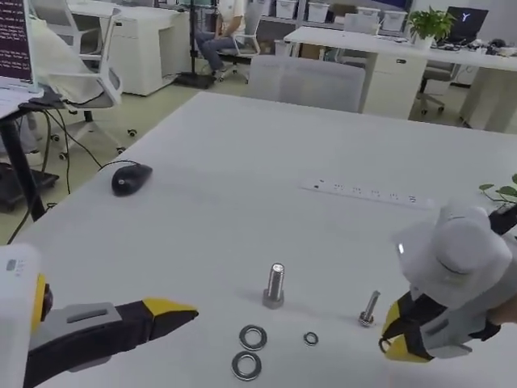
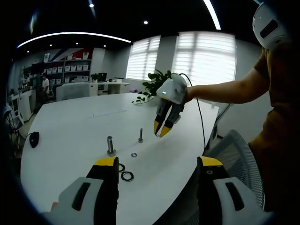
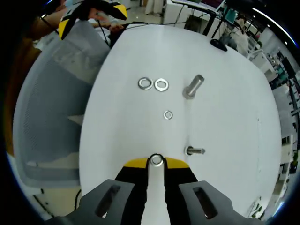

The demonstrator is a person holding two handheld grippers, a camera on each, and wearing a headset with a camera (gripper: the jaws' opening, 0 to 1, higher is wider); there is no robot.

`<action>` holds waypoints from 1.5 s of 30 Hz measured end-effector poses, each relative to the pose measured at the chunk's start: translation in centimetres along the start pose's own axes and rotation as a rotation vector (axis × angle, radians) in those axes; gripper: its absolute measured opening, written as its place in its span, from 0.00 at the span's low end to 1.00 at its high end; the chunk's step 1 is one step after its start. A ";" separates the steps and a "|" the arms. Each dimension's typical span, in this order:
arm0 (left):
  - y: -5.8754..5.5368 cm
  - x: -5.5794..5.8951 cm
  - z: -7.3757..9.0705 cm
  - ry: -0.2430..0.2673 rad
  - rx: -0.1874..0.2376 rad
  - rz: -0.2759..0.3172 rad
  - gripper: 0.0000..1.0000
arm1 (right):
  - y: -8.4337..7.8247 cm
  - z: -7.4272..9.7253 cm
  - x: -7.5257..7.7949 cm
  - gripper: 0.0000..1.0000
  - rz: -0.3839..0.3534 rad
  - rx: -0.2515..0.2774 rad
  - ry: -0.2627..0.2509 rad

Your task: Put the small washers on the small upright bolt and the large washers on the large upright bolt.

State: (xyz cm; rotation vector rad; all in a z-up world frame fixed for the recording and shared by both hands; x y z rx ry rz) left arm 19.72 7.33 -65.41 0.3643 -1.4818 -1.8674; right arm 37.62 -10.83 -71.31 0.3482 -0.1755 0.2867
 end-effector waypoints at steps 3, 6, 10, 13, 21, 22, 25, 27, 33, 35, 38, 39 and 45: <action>0.0 -0.3 -0.2 -0.006 -0.004 -0.001 0.67 | -0.6 1.2 1.1 0.12 -0.015 -0.003 -0.023; -0.2 -0.6 -0.3 -0.007 -0.019 0.000 0.67 | -1.0 2.0 2.1 0.12 -0.018 -0.014 -0.045; 0.0 -1.1 -0.4 -0.004 -0.014 0.002 0.67 | -0.8 2.6 2.9 0.12 -0.025 -0.014 -0.057; 0.2 -1.4 -0.4 0.002 -0.012 -0.001 0.67 | -0.7 2.7 3.6 0.12 -0.019 -0.015 -0.063; 0.6 -1.7 -0.4 0.002 -0.010 -0.002 0.67 | 0.6 2.0 5.3 0.12 -0.012 -0.008 -0.062; 0.7 -1.7 -0.4 0.002 -0.008 -0.001 0.67 | 0.7 1.9 5.4 0.12 -0.012 -0.008 -0.060; 0.7 -1.7 -0.4 0.001 -0.012 -0.001 0.67 | 0.9 1.2 5.8 0.12 -0.008 -0.013 -0.051; 0.6 -1.7 -0.3 0.001 -0.013 0.003 0.67 | 1.0 0.9 5.9 0.12 -0.003 -0.014 -0.044; 0.3 -2.1 -0.2 0.008 -0.016 0.013 0.67 | 1.2 -0.4 6.5 0.12 0.009 -0.024 -0.023; 0.3 -2.2 -0.2 0.008 -0.017 0.014 0.67 | 1.3 -0.7 6.7 0.12 0.006 -0.022 -0.018; 0.2 -2.3 -0.1 0.008 -0.016 0.017 0.67 | 1.4 -1.1 6.8 0.12 0.010 -0.028 -0.010; 0.2 -2.4 -0.1 0.009 -0.017 0.019 0.67 | 1.4 -1.2 6.8 0.12 0.012 -0.030 -0.009; 0.0 -2.5 -0.1 0.005 -0.012 0.034 0.67 | 1.2 -1.7 7.0 0.12 0.016 -0.045 0.000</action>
Point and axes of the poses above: the centre of the closed fingertips' face, and the gripper's own axes: z roughly backward along the fingers, x roughly to its right, y roughly out of its top, the point moved 5 cm from there along z, roughly backward along the fingers, and after that the axes turned 7 degrees about -y, right-handed, at the moved point
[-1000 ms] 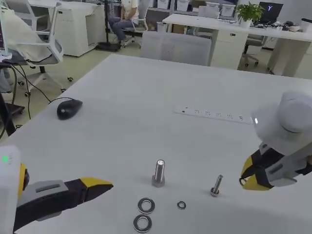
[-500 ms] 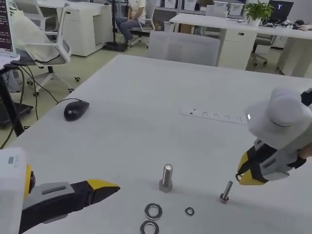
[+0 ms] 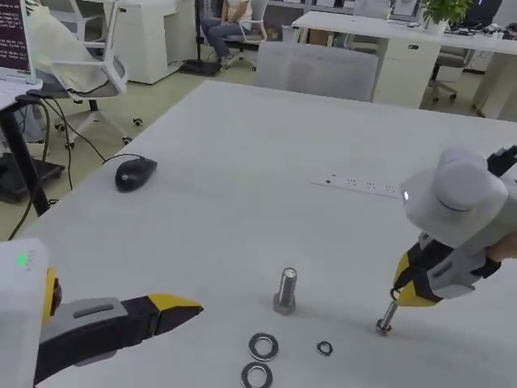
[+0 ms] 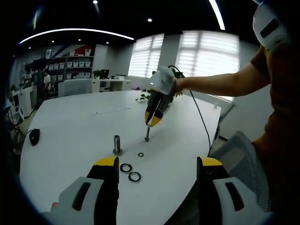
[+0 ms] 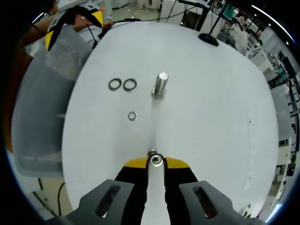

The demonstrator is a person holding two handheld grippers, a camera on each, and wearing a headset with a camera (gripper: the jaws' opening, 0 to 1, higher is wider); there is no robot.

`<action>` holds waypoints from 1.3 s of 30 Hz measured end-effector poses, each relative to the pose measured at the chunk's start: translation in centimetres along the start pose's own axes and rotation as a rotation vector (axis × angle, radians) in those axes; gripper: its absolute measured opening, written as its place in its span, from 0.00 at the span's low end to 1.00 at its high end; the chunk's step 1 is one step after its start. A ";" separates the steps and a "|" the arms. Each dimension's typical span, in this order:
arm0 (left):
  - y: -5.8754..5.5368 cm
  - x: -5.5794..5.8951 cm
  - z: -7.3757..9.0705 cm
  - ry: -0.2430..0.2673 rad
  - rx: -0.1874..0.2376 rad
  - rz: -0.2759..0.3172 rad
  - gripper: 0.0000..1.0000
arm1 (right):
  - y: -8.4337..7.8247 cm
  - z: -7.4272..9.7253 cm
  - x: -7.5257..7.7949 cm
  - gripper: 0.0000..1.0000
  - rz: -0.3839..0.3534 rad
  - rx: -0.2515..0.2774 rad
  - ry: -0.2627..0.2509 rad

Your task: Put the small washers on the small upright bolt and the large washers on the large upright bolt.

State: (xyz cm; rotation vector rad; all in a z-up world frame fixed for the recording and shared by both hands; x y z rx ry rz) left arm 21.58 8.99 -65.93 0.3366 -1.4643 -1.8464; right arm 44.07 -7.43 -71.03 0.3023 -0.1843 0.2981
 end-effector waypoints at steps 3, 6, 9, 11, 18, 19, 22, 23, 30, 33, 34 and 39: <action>-0.1 -0.1 0.0 0.003 -0.003 0.000 0.67 | -0.1 -0.2 -0.1 0.12 -0.003 -0.007 0.006; -0.1 0.0 -0.1 -0.004 0.002 0.004 0.67 | -0.2 -0.3 -0.3 0.12 -0.002 -0.009 0.010; -0.2 0.0 -0.2 -0.005 -0.002 0.004 0.67 | -0.3 -0.3 -0.4 0.12 0.004 -0.016 0.005; -0.1 0.1 -0.3 -0.009 -0.001 0.004 0.67 | -0.4 -0.4 -0.4 0.12 0.002 -0.017 0.007; -0.1 0.2 -0.3 -0.009 -0.004 0.005 0.67 | -0.5 -1.0 -0.5 0.12 0.003 -0.025 0.012; -0.1 0.2 -0.3 -0.008 -0.002 0.004 0.67 | -0.5 -1.1 -0.5 0.12 0.003 -0.024 0.014; -0.2 0.3 -0.3 -0.006 -0.001 0.007 0.67 | -0.6 -1.6 -0.6 0.12 0.003 -0.031 0.018; -0.3 0.3 -0.3 -0.005 -0.002 0.007 0.67 | -0.6 -1.8 -0.7 0.12 0.005 -0.030 0.020; -0.5 0.3 -0.1 -0.002 -0.003 0.012 0.67 | -0.8 -3.4 -1.0 0.13 -0.002 -0.026 0.028; -0.5 0.3 -0.1 -0.002 -0.003 0.014 0.67 | -0.9 -4.1 -0.9 0.13 0.005 -0.024 0.022; -0.6 0.3 -0.1 -0.001 -0.004 0.016 0.67 | -1.0 -4.3 -1.0 0.13 0.001 -0.022 0.028; -0.7 0.2 -0.1 -0.001 -0.006 0.018 0.67 | -1.1 -5.1 -1.0 0.13 -0.003 -0.020 0.030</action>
Point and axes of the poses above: the centre of the closed fingertips' face, and the gripper's own axes: z roughly backward along the fingers, x roughly to its right, y roughly out of its top, the point moved 5 cm from there along z, roughly backward along the fingers, and after that the axes turned 7 degrees about -y, right-handed, at the moved point
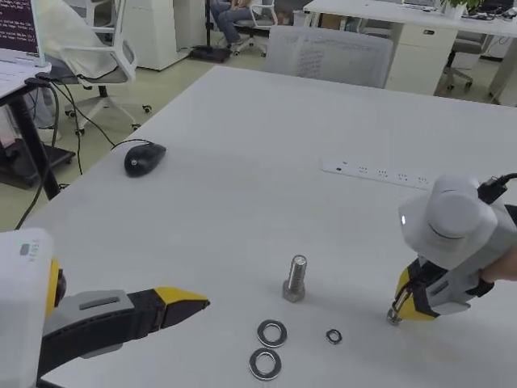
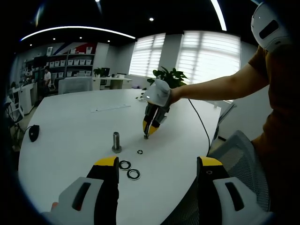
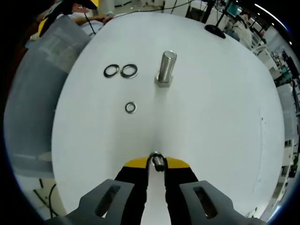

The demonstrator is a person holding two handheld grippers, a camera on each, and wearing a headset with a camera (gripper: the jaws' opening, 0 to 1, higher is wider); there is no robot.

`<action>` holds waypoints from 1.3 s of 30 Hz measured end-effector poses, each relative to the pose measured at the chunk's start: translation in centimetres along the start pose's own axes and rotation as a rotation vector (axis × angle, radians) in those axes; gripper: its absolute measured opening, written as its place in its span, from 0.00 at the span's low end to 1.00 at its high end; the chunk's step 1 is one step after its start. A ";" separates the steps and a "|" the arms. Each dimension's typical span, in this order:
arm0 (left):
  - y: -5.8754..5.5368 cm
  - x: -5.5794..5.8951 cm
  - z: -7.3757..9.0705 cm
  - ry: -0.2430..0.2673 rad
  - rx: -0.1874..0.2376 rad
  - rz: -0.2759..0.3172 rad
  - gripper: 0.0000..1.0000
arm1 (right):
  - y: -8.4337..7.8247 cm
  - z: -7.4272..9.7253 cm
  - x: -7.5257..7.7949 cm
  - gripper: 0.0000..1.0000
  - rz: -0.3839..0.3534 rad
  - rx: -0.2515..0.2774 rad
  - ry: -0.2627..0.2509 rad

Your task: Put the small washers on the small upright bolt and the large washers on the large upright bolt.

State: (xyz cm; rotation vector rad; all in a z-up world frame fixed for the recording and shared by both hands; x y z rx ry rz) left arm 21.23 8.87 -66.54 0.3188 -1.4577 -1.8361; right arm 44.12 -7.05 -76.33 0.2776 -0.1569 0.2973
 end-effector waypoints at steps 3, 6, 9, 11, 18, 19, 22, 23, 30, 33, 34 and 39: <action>-0.1 -0.1 0.0 0.001 -0.003 0.002 0.67 | -0.2 -0.2 -0.2 0.13 0.007 -0.004 -0.004; -0.1 -0.1 0.0 0.002 -0.006 0.002 0.67 | -0.1 -0.4 -0.2 0.13 0.006 -0.002 -0.004; -0.1 -0.2 0.1 0.002 -0.005 0.003 0.67 | -0.2 -0.6 -0.3 0.13 0.009 -0.005 0.001; -0.2 -0.2 0.1 0.003 -0.005 0.004 0.67 | -0.2 -0.5 -0.3 0.13 0.007 0.003 0.001; -0.2 -0.1 0.1 0.003 -0.008 0.003 0.67 | -0.3 0.0 -0.3 0.16 0.002 0.009 -0.011; -0.2 -0.2 0.1 0.004 -0.009 0.003 0.67 | -0.5 0.3 -0.2 0.16 0.000 0.008 -0.018; -0.2 -0.1 0.2 0.005 -0.009 0.000 0.67 | -0.7 1.1 -0.1 0.16 -0.019 0.018 -0.030; -0.1 0.0 0.2 0.005 -0.007 -0.002 0.67 | -0.8 1.5 -0.1 0.16 -0.022 0.018 -0.035; 0.1 0.5 0.2 0.001 -0.006 -0.013 0.67 | -1.3 3.1 -0.8 0.16 -0.039 0.020 -0.055; 0.1 0.8 0.3 0.000 -0.005 -0.020 0.67 | -1.4 3.8 -1.4 0.15 -0.029 0.024 -0.064; 0.1 0.9 0.3 0.000 -0.005 -0.022 0.67 | -1.4 4.1 -1.7 0.15 -0.028 0.030 -0.064; 0.1 1.4 0.5 0.004 -0.003 -0.028 0.67 | -0.8 5.0 -3.1 0.15 -0.015 0.044 -0.062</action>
Point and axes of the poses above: the centre of the closed fingertips' face, and the gripper's own axes: z roughly backward along the fingers, x roughly to its right, y roughly out of its top, the point moved 5 cm from there along z, roughly backward along the fingers, and after that the axes turned 7 degrees about -y, right-handed, at the moved point
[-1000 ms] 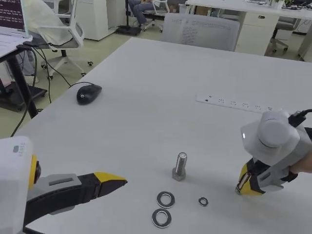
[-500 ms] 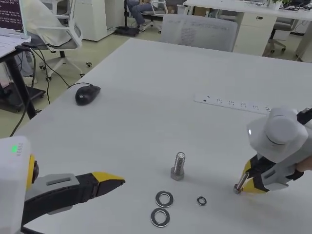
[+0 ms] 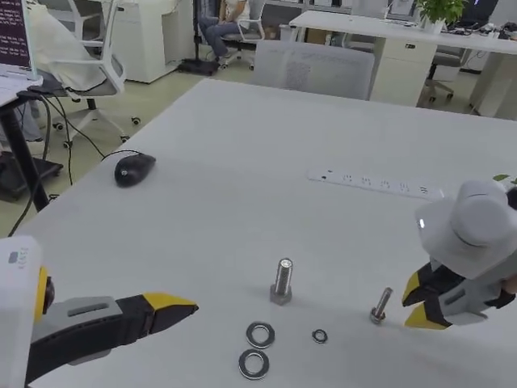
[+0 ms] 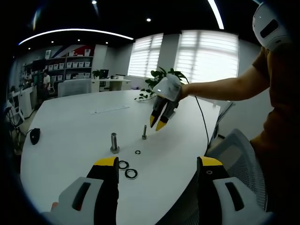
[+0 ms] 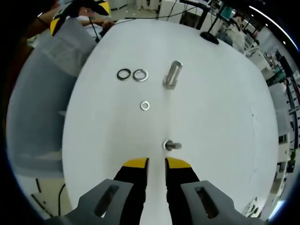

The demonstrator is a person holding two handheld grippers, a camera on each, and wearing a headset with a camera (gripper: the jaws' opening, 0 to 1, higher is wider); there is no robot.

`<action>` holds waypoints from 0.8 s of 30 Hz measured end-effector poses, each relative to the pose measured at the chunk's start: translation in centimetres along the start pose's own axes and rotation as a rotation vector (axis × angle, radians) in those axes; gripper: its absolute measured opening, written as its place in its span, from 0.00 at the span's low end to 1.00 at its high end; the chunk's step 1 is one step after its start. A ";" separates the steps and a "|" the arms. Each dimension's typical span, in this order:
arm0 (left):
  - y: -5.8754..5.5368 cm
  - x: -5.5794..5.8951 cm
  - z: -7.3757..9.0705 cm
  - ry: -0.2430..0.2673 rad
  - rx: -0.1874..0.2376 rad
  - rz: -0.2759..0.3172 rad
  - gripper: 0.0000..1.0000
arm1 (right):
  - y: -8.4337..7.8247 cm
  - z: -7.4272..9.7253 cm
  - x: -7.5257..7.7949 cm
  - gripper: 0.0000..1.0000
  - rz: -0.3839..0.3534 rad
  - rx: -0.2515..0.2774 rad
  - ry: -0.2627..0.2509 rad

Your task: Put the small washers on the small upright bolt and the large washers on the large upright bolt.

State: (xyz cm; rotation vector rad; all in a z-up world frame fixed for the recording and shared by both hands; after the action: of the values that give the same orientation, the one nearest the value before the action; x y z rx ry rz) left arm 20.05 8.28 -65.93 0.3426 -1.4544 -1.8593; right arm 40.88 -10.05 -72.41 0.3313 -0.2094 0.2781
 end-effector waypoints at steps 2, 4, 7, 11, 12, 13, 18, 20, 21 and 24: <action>0.1 0.3 0.1 -0.001 0.001 -0.005 0.67 | 0.5 0.2 -0.7 0.15 0.008 0.014 0.004; 0.1 0.4 0.2 0.001 0.005 -0.007 0.67 | 1.2 0.3 -1.5 0.15 0.022 0.026 0.009; 0.2 0.5 0.4 0.006 0.002 -0.013 0.67 | 2.0 0.2 -2.5 0.15 0.037 0.035 0.026; 0.3 0.6 0.7 0.010 0.009 -0.018 0.67 | 3.3 -0.1 -3.4 0.15 0.054 0.055 0.042; 0.3 0.6 0.8 0.010 0.010 -0.019 0.67 | 3.6 -0.3 -3.5 0.15 0.059 0.059 0.045; 0.3 0.6 0.8 0.011 0.011 -0.019 0.67 | 3.9 -0.4 -3.6 0.15 0.063 0.061 0.048; 0.4 0.8 1.3 0.015 0.023 -0.019 0.67 | 5.2 -1.2 -3.9 0.15 0.089 0.067 0.064; 0.4 0.9 1.6 0.018 0.028 -0.021 0.67 | 5.7 -1.5 -3.7 0.15 0.090 0.071 0.073; 0.4 0.8 1.8 0.021 0.027 -0.022 0.67 | 5.9 -1.8 -3.6 0.15 0.096 0.069 0.075; 0.3 0.7 2.0 0.026 0.027 -0.018 0.67 | 6.2 -2.5 -3.3 0.15 0.099 0.065 0.084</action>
State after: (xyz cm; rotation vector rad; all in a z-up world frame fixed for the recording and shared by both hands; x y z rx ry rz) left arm 18.48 9.21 -64.85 0.3931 -1.4642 -1.8446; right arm 36.31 -4.32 -73.73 0.3734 -0.1343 0.3961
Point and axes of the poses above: the centre of the closed fingertips' face, and the gripper's own axes: z roughly backward along the fingers, x roughly to its right, y roughly out of its top, the point moved 5 cm from there along z, roughly backward along the fingers, and after that the axes turned 7 degrees about -y, right-handed, at the moved point
